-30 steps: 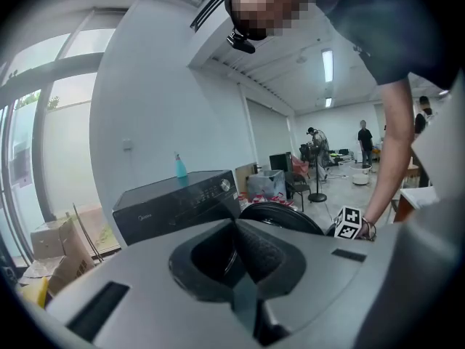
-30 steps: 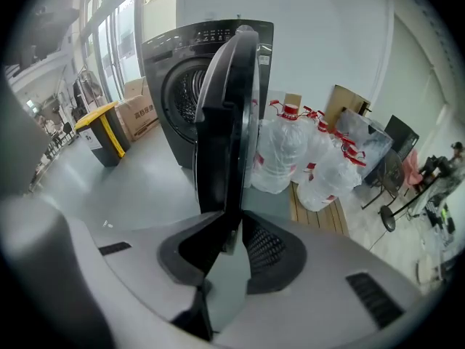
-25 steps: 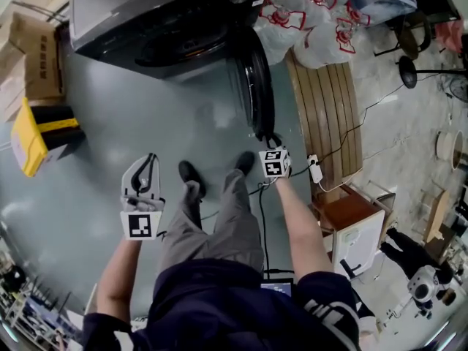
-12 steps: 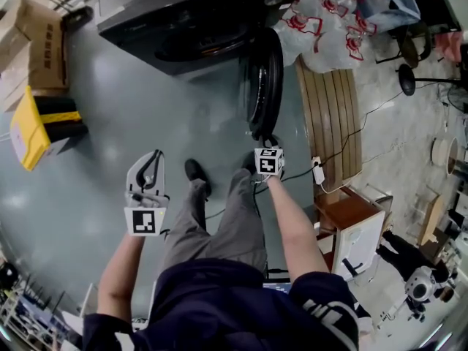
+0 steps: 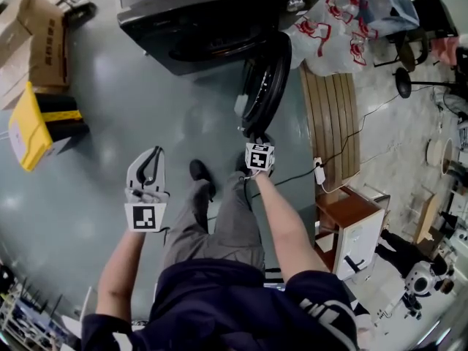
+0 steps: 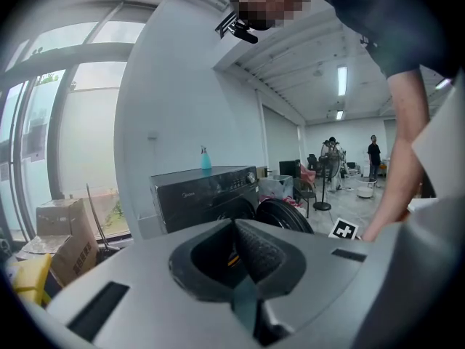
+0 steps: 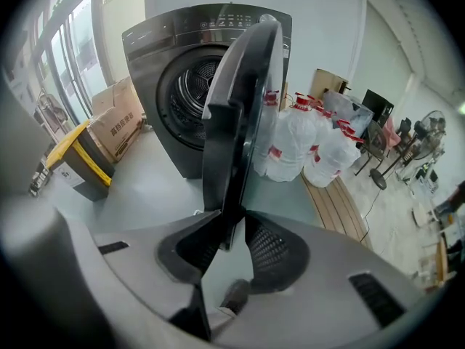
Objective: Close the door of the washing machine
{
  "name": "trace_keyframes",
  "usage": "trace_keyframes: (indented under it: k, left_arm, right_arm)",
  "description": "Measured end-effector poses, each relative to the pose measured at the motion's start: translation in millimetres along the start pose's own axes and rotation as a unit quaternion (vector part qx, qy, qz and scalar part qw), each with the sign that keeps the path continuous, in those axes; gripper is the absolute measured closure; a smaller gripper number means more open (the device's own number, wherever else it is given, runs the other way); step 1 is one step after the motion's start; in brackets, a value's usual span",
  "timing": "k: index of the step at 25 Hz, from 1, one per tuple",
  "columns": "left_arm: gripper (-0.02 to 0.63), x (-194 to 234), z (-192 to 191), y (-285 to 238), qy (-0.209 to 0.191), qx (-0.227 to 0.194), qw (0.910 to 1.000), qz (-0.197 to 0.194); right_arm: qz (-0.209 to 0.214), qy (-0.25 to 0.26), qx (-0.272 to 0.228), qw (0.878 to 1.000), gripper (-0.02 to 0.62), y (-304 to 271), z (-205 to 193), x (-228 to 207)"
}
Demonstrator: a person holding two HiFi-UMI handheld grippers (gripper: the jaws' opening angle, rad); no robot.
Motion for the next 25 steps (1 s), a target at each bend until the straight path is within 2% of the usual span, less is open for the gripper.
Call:
trace_keyframes:
  k: [6, 11, 17, 21, 25]
  left_arm:
    - [0.572, 19.4, 5.7, -5.2, 0.011, -0.009, 0.9997, 0.018]
    - [0.572, 26.4, 5.0, -15.0, 0.014, 0.007, 0.9992, 0.037]
    - [0.572, 28.5, 12.3, -22.4, 0.019, 0.016, 0.9973, 0.07]
    - [0.572, 41.9, 7.4, -15.9, 0.021, 0.019, 0.9953, 0.093]
    - [0.572, 57.4, 3.2, -3.2, 0.026, 0.025, 0.9938, 0.105]
  right_arm:
    - [0.017, -0.02, 0.001, 1.0, 0.465, -6.4, 17.9, 35.8]
    - [0.039, -0.01, 0.007, 0.999, 0.442, -16.4, 34.6, 65.1]
    - [0.043, -0.036, 0.001, 0.998, 0.439, -22.9, 50.7, 86.8]
    - [0.055, -0.038, -0.002, 0.998, 0.431, -31.4, 63.4, 106.4]
    - [0.049, -0.05, -0.011, 0.997, 0.431, -30.5, 74.3, 122.5]
Point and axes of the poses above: the fingertips, and each gripper's own axes: y backward along the fingers, x to its left, z out of its top, the point moved 3 cm from there along y, backward along the fingers, and after that the axes turned 7 degrees about x, right-handed, at the moved point
